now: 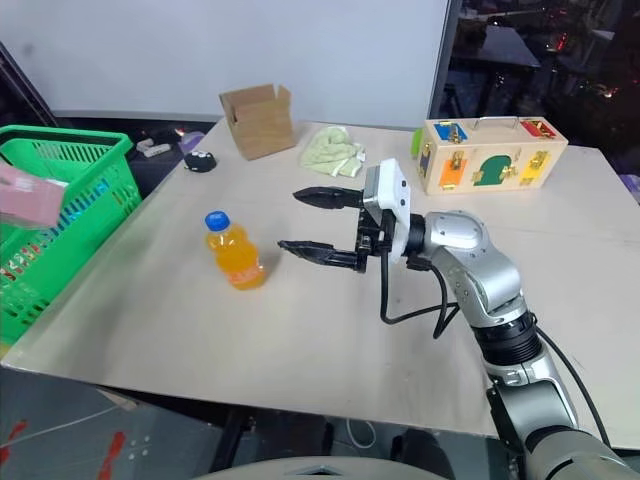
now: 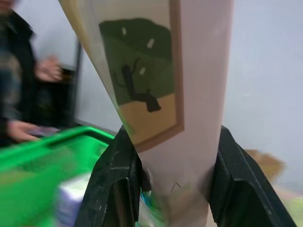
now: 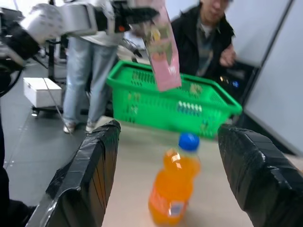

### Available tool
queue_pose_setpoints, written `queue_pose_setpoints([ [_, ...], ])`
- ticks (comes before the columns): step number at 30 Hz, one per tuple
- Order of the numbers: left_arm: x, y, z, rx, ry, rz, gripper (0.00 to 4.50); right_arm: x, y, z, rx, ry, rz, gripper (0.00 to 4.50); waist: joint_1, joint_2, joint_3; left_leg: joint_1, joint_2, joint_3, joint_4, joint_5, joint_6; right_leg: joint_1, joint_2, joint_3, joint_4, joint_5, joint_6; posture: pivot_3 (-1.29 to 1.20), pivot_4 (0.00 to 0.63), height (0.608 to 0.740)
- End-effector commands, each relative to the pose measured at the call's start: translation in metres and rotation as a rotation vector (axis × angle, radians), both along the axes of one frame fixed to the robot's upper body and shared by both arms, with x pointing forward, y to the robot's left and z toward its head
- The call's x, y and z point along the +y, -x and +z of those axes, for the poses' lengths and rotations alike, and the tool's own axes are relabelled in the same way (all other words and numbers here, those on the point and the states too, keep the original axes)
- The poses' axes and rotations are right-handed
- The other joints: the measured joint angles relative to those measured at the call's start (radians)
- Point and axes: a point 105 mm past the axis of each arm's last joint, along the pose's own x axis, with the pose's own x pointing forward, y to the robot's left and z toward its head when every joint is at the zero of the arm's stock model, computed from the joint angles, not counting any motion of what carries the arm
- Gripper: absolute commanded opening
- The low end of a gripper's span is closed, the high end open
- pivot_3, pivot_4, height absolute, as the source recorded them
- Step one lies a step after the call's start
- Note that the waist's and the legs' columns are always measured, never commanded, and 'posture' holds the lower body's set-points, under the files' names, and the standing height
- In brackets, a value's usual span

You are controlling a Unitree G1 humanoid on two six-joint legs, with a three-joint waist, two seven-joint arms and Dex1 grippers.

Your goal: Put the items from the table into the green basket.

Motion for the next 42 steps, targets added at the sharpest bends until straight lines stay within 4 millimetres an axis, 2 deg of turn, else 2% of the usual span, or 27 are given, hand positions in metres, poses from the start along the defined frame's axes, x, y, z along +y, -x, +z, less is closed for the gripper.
queue_pose_setpoints([
  [1,0.023,0.022,0.039,-0.042,-0.181,0.121,1.65,0.004,0.01,0.019,-0.064,-0.055,0.046,3.53,0.001,0.0,0.0,0.0,0.0,0.0,0.0,0.0,0.0,0.0,0.0,0.0,0.0,0.0,0.0,0.34,0.0,0.74],
  [5,0.044,0.028,0.048,0.044,-0.348,0.213,1.65,0.007,0.011,0.022,-0.065,-0.059,0.051,3.53,0.002,0.0,0.0,0.0,0.0,0.001,-0.003,0.0,-0.001,-0.001,-0.002,-0.001,-0.001,-0.001,0.0,0.34,0.0,0.74],
  [9,0.058,0.023,0.046,0.097,-0.38,0.219,1.65,0.007,0.009,0.021,-0.06,-0.054,0.046,3.53,0.008,-0.002,-0.001,-0.001,0.0,0.001,-0.005,-0.001,-0.002,-0.003,-0.003,-0.003,-0.001,-0.001,-0.002,0.33,0.0,0.74],
  [11,0.065,0.016,0.031,0.153,-0.385,0.211,1.65,0.007,0.009,0.02,-0.061,-0.049,0.042,3.53,0.01,-0.002,-0.002,-0.002,0.0,0.001,-0.006,-0.001,-0.002,-0.004,-0.003,-0.003,-0.001,-0.001,-0.002,0.33,0.0,0.74],
  [15,0.072,-0.005,-0.011,0.285,-0.399,0.142,1.65,0.008,0.011,0.024,-0.067,-0.06,0.053,3.53,0.01,-0.003,-0.002,-0.004,0.0,0.001,-0.006,0.0,-0.002,-0.006,-0.002,-0.003,0.001,-0.001,-0.002,0.32,0.0,0.74],
  [18,0.086,-0.01,-0.039,0.448,-0.456,0.203,1.65,0.006,0.015,0.028,-0.087,-0.078,0.076,3.53,0.008,-0.006,-0.004,-0.007,0.001,0.0,-0.006,0.0,-0.001,-0.009,-0.001,-0.004,0.002,0.001,0.001,0.31,0.0,0.74],
  [21,0.102,-0.003,-0.065,0.625,-0.497,0.285,2.55,0.004,0.02,0.028,-0.105,-0.075,0.103,3.59,0.0,-0.007,-0.005,-0.012,0.001,0.001,-0.005,0.0,-0.002,-0.012,-0.001,-0.003,0.002,0.001,0.001,0.29,0.0,0.74],
  [23,0.103,-0.001,-0.07,0.649,-0.511,0.286,3.53,0.003,0.022,0.028,-0.111,-0.067,0.108,3.59,-0.002,-0.009,-0.006,-0.014,0.001,0.001,-0.005,0.0,-0.002,-0.014,-0.001,-0.003,0.002,0.002,0.002,0.29,0.0,0.74],
  [25,0.103,0.0,-0.066,0.61,-0.501,0.281,4.37,0.003,0.023,0.028,-0.115,-0.064,0.109,3.59,0.0,-0.011,-0.007,-0.014,0.001,0.0,-0.005,0.0,-0.002,-0.014,-0.001,-0.004,0.003,0.002,0.002,0.29,0.0,0.74],
  [29,0.101,0.01,-0.063,0.554,-0.463,0.251,4.37,0.003,0.025,0.029,-0.107,-0.067,0.112,3.59,-0.002,-0.011,-0.007,-0.014,0.001,0.0,-0.005,0.0,-0.002,-0.014,-0.001,-0.005,0.003,0.002,0.002,0.29,0.0,0.74],
  [31,0.081,0.015,-0.057,0.458,-0.427,0.115,4.37,0.006,0.026,0.029,-0.104,-0.064,0.112,3.59,-0.008,-0.011,-0.007,-0.013,0.002,0.001,-0.005,-0.001,-0.002,-0.014,-0.002,-0.005,0.004,0.002,0.001,0.3,0.0,0.74],
  [34,0.039,0.021,-0.052,0.391,-0.409,-0.084,4.37,0.009,0.023,0.027,-0.09,-0.05,0.092,3.59,-0.005,-0.011,-0.007,-0.013,0.002,0.002,-0.005,-0.001,-0.002,-0.014,-0.004,-0.006,0.003,0.002,0.001,0.32,0.0,0.74],
  [36,0.004,0.025,-0.052,0.374,-0.353,-0.222,4.37,0.01,0.019,0.026,-0.054,-0.05,0.073,3.59,-0.004,-0.012,-0.008,-0.013,0.006,0.004,-0.005,-0.001,-0.003,-0.014,-0.008,-0.005,0.003,0.002,0.001,0.33,0.0,0.74],
  [39,-0.051,0.024,-0.063,0.404,-0.283,-0.424,4.37,0.011,0.011,0.024,-0.033,-0.049,0.022,3.59,0.003,-0.013,-0.008,-0.013,0.005,0.004,-0.004,-0.001,-0.003,-0.014,-0.007,-0.009,0.002,0.001,0.0,0.35,0.0,0.74],
  [42,-0.097,0.017,-0.079,0.446,-0.228,-0.584,4.37,0.01,0.007,0.019,-0.013,-0.031,-0.012,3.59,0.009,-0.011,-0.008,-0.012,0.005,0.002,-0.003,0.0,-0.002,-0.011,-0.008,-0.013,0.003,0.0,-0.002,0.34,0.0,0.74],
])
